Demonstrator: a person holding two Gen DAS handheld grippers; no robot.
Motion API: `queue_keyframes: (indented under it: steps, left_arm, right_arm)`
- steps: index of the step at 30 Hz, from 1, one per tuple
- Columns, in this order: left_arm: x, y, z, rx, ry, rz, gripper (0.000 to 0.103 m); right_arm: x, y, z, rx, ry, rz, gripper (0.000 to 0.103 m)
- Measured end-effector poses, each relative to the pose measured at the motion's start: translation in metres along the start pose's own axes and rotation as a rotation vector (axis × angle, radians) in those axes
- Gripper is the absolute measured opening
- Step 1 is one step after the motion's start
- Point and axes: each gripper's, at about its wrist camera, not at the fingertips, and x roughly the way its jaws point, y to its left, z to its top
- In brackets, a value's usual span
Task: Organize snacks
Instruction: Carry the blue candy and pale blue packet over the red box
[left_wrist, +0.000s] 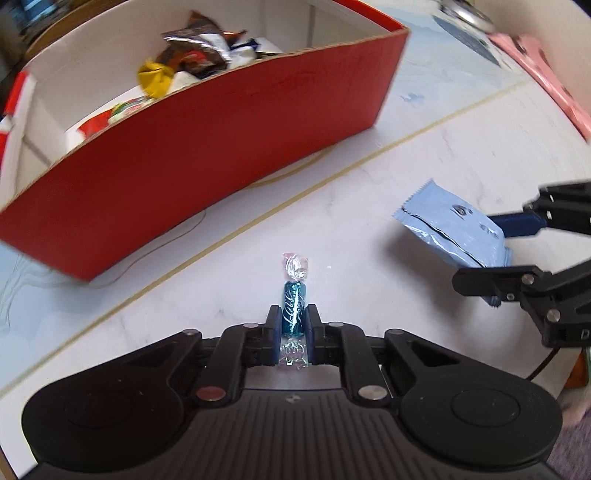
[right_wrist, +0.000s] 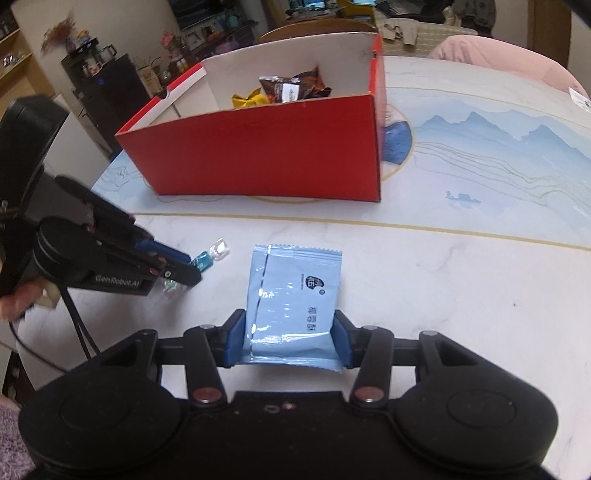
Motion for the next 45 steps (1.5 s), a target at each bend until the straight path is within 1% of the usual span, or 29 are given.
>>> queue_keyframes:
  steps: [4,6,11,15,22,29,37,45]
  left_arm:
    - [-0.004,0.007,-0.008,-0.132,-0.019,-0.015,0.012]
    - [-0.009,0.012,-0.012,-0.182,-0.031,-0.031,0.012]
    - [-0.032,0.019,-0.018,-0.265,-0.089,-0.050,0.012]
    - [-0.055,0.021,-0.018,-0.311,-0.141,-0.031,0.012]
    - [-0.100,0.024,-0.013,-0.353,-0.260,-0.025,0.012]
    - [-0.129,0.029,-0.005,-0.369,-0.321,0.005,0.012]
    - [-0.150,0.041,0.014,-0.380,-0.379,0.032,0.012]
    - [-0.147,0.065,0.044,-0.415,-0.376,0.073,0.012]
  right_arm:
    - [-0.006,0.000,-0.001,0.024,-0.018,-0.011,0.047]
    - [-0.010,0.001,0.000,0.029,-0.029,-0.015,0.047]
    - [-0.023,0.006,0.003,0.037,-0.061,-0.027,0.047]
    - [-0.036,0.010,0.010,0.044,-0.095,-0.033,0.047]
    - [-0.060,0.024,0.032,0.017,-0.169,-0.036,0.047]
    - [-0.070,0.038,0.068,-0.045,-0.220,-0.033,0.047]
    - [-0.066,0.046,0.115,-0.075,-0.265,-0.040,0.047]
    - [-0.046,0.050,0.146,-0.097,-0.265,-0.057,0.047]
